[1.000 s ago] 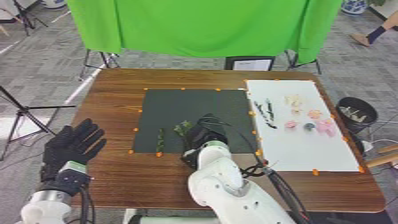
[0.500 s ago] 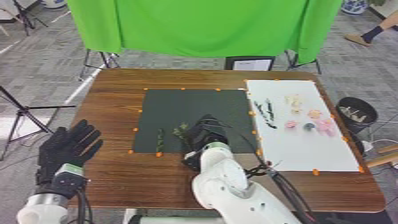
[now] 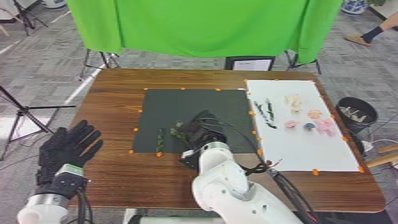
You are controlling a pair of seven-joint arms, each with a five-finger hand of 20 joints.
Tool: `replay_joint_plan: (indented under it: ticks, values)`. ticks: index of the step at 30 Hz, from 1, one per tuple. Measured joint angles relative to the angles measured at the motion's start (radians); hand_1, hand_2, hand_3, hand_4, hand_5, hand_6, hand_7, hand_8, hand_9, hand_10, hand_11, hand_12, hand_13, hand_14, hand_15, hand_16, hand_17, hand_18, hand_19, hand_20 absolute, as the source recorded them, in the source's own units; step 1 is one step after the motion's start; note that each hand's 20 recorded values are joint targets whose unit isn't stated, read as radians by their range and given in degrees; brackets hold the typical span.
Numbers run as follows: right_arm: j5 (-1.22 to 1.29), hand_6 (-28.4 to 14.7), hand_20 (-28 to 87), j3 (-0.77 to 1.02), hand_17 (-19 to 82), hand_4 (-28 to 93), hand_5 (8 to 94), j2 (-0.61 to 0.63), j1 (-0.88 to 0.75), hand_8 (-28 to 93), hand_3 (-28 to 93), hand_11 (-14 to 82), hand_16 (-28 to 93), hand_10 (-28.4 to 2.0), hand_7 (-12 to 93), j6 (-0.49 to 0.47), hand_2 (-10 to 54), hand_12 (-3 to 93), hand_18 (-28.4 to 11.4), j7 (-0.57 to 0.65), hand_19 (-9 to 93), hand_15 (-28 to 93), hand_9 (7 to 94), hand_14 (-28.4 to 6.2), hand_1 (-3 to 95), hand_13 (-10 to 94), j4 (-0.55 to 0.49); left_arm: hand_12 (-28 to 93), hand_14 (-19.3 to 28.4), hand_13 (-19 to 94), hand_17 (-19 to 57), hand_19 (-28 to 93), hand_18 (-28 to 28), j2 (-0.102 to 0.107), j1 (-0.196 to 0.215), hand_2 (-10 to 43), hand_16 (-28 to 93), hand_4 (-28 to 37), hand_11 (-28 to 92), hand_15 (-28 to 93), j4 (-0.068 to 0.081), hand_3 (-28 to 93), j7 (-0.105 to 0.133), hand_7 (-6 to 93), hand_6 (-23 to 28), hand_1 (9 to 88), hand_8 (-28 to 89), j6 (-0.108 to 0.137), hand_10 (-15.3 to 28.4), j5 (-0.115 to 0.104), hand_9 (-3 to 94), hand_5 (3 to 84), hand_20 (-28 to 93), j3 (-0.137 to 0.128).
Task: Arrange flowers
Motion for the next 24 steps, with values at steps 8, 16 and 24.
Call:
replay_joint_plan:
  ticks: [8, 16, 24]
  values:
    - [-0.030, -5.7, 31, -0.025, 51, -25, 69.1, 0.011, 0.015, -13, 78, 20.6, 24, -17.0, 23, 0.116, -9.5, 17.4, -22.1, -0.009, 93, 51, 75.9, -9.6, 38.9, 83, -0.003, 13, 16.8, 30, -6.0, 42, 17.6, -0.005, 0.000, 13.4, -7, -26.7, 25, 43, 0.000, 75, -0.001, 16.7, 9.9, 28.0, -8, -0.001, 16.5, 0.000, 42.0, 50.0, 12, 0.000]
    - [-0.028, -5.7, 29, -0.022, 52, -23, 70.4, 0.028, 0.015, -12, 77, 15.4, 25, -17.7, 20, 0.066, -9.5, 14.8, -22.0, -0.005, 93, 47, 73.7, -9.6, 39.1, 84, -0.035, 13, 16.8, 30, -6.1, 42, 17.7, -0.006, 0.001, 13.9, -7, -26.8, 25, 43, 0.001, 75, -0.001, 16.6, 10.0, 28.1, -8, -0.001, 16.6, -0.003, 42.2, 50.1, 12, -0.003]
    - [-0.096, -5.9, 29, -0.007, 52, -22, 71.1, 0.090, -0.010, 13, 76, 13.9, 24, -19.2, 33, 0.033, 2.2, 13.9, -21.6, -0.011, 93, 47, 73.4, -9.7, 41.6, 85, -0.094, 13, 16.8, 30, -6.0, 43, 17.7, -0.014, 0.010, 14.6, -8, -27.0, 25, 43, 0.001, 75, 0.005, 16.5, 10.1, 28.3, -8, -0.007, 16.5, -0.006, 42.3, 50.2, 12, -0.013]
